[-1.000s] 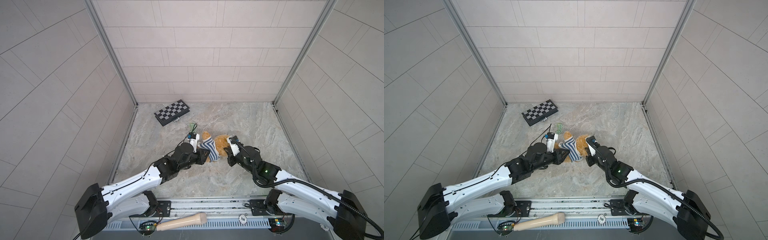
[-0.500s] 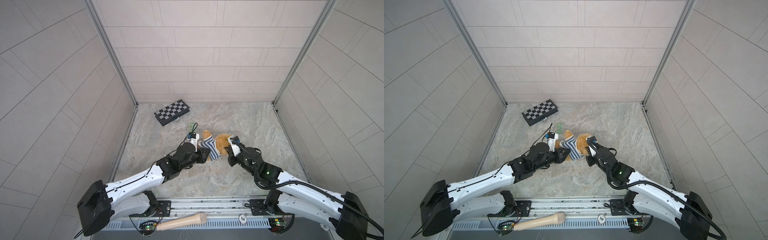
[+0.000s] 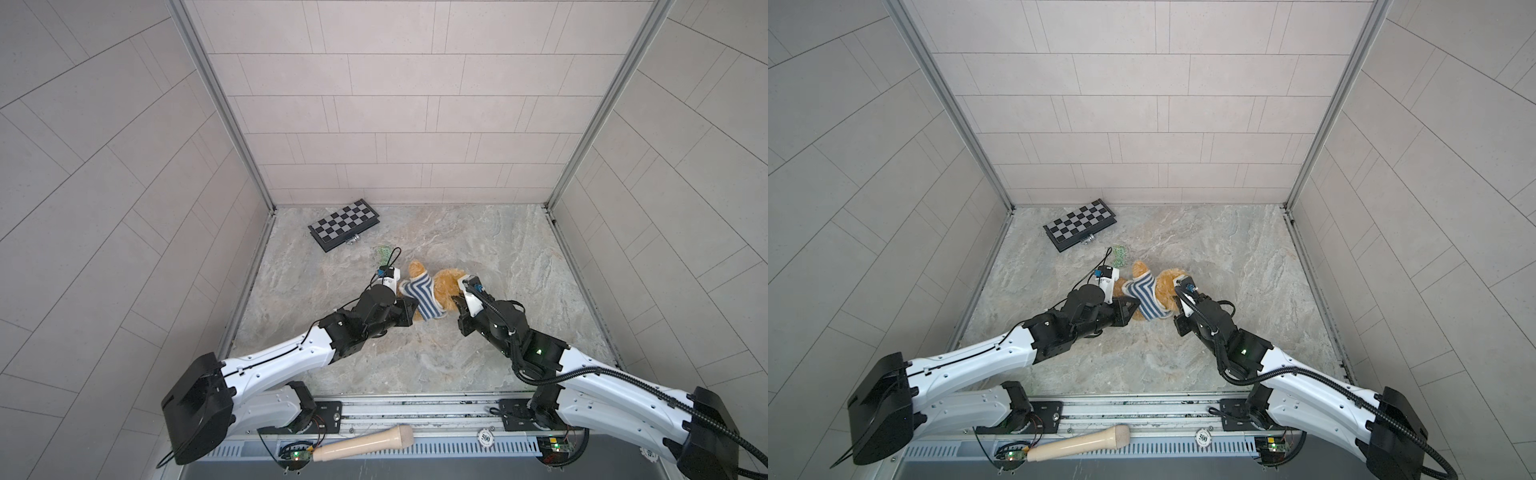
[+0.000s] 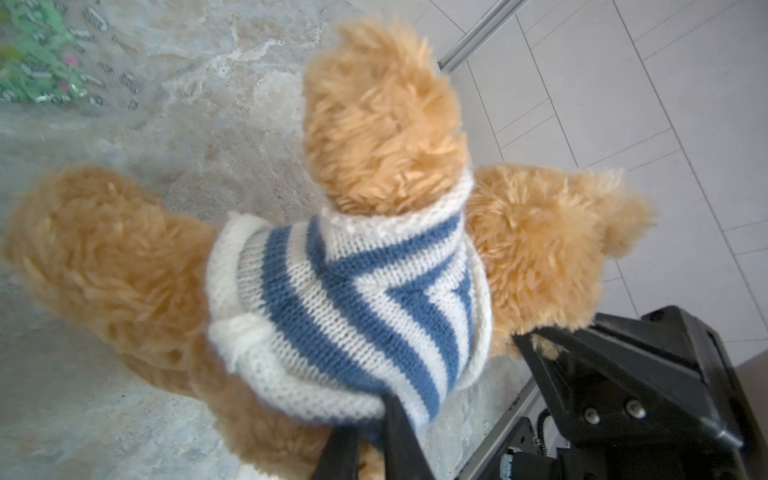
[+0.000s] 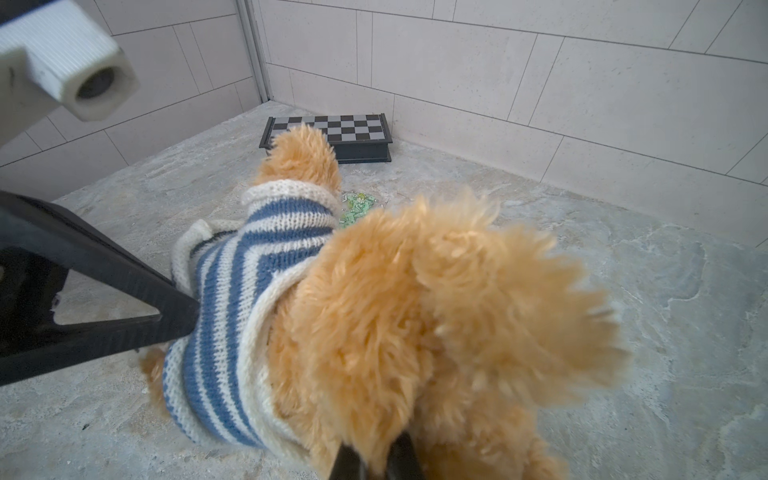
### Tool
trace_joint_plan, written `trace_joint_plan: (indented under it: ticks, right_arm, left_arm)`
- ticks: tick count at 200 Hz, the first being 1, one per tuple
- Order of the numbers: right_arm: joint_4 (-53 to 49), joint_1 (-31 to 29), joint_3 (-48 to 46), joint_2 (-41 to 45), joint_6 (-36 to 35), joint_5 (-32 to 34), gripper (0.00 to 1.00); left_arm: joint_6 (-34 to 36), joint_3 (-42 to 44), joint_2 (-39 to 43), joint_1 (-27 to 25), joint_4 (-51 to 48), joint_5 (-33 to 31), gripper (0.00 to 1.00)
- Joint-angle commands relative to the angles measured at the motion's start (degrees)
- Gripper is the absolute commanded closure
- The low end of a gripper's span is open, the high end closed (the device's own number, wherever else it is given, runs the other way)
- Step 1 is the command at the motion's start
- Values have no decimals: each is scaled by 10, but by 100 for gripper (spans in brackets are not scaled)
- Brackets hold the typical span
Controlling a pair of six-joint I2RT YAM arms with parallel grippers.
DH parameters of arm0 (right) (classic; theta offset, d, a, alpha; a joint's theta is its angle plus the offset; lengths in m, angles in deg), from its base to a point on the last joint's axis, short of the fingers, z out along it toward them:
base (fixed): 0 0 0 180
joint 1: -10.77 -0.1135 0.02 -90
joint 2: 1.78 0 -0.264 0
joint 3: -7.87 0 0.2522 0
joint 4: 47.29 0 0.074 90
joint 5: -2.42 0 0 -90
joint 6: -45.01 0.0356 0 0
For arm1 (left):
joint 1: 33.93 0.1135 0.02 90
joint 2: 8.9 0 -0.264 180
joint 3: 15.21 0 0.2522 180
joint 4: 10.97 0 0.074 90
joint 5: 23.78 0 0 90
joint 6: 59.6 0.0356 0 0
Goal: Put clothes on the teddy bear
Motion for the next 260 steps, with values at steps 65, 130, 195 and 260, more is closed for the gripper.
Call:
trace_joint_plan:
  ticks: [65, 130, 195, 260]
  right_arm:
    - [32, -6, -9, 28, -6, 57, 100]
    - [23, -6, -14, 43, -3, 89, 100]
    - [23, -6, -16, 49, -5, 101, 100]
    - [47, -6, -26, 41, -6, 87, 100]
  left_arm:
    - [32, 45, 63, 56, -17, 38, 100]
    - [35, 95, 101, 65, -18, 75, 100]
    - [37, 120, 124, 81, 1, 148, 100]
    - [52, 109, 150, 99, -17, 179, 100]
